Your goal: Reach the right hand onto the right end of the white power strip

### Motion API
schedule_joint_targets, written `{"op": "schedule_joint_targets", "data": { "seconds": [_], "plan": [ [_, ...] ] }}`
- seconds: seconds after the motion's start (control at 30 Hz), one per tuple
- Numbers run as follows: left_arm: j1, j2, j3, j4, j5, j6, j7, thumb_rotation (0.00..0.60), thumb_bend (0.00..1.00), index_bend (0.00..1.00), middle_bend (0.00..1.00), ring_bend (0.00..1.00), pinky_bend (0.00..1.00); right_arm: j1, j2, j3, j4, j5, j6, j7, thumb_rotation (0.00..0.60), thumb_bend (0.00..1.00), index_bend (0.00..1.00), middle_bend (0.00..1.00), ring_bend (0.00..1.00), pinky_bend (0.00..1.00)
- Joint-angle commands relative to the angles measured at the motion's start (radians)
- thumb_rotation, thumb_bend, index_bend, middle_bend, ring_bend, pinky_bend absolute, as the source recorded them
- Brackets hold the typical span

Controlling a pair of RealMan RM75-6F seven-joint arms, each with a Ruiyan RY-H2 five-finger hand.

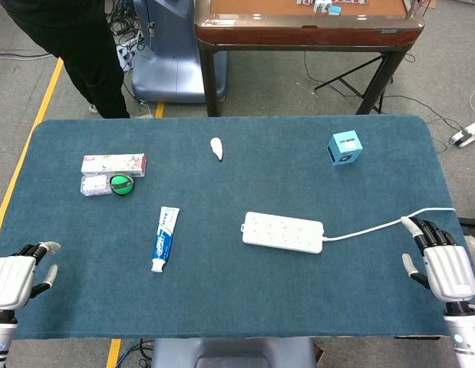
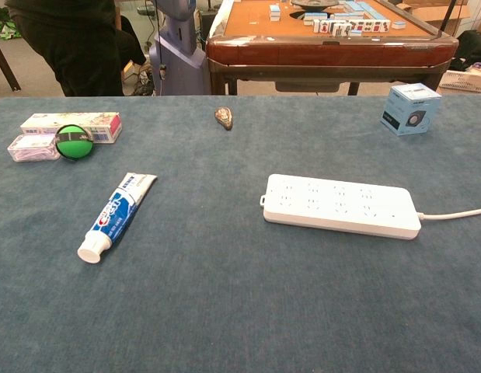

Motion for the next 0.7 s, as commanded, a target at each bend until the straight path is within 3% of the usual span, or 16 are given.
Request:
{"op": "schedule_joint_targets", "data": {
  "seconds": [0.03, 0.2, 0.37, 0.47, 0.63, 0.7],
  "plan": [
    [0.000, -0.003, 0.001, 0.000, -0.002, 0.000, 0.008, 0.600, 0.44, 0.42, 0.44, 0.40, 0.61, 0.000, 0.002, 0.001, 0.001, 0.000, -0.002, 0.013, 0.600, 0.36, 0.15, 0.18, 0.17, 0.31],
    [0.003, -0.010, 0.004, -0.002, 0.006, 0.012, 0.024, 0.600, 0.44, 0.42, 0.44, 0.40, 0.61, 0.012, -0.004, 0.004, 0.014, -0.004, -0.015, 0.033, 0.600, 0.36, 0.16, 0.21, 0.20, 0.44],
    [0.003, -0.006, 0.005, -0.004, -0.005, 0.003, 0.017, 0.600, 0.44, 0.42, 0.44, 0.40, 0.61, 0.045, -0.030, 0.014, 0.034, -0.026, -0.033, -0.002, 0.600, 0.36, 0.18, 0.31, 0.37, 0.63],
    [0.006, 0.003, 0.004, -0.012, 0.002, 0.014, 0.007, 0.600, 0.44, 0.42, 0.44, 0.40, 0.61, 0.087, -0.013, 0.020, -0.010, -0.040, -0.085, -0.069, 0.600, 0.36, 0.18, 0.43, 0.52, 0.75],
    [0.014, 0.012, 0.007, -0.018, 0.006, 0.027, -0.005, 0.600, 0.44, 0.42, 0.44, 0.40, 0.61, 0.159, 0.006, 0.047, -0.107, -0.026, -0.180, -0.195, 0.600, 0.37, 0.22, 0.75, 0.87, 0.97],
    [0.017, 0.017, 0.008, -0.023, 0.010, 0.031, -0.008, 0.600, 0.44, 0.42, 0.44, 0.40, 0.61, 0.190, 0.010, 0.055, -0.143, -0.006, -0.233, -0.264, 0.600, 0.41, 0.24, 0.82, 0.95, 1.00]
  ]
}}
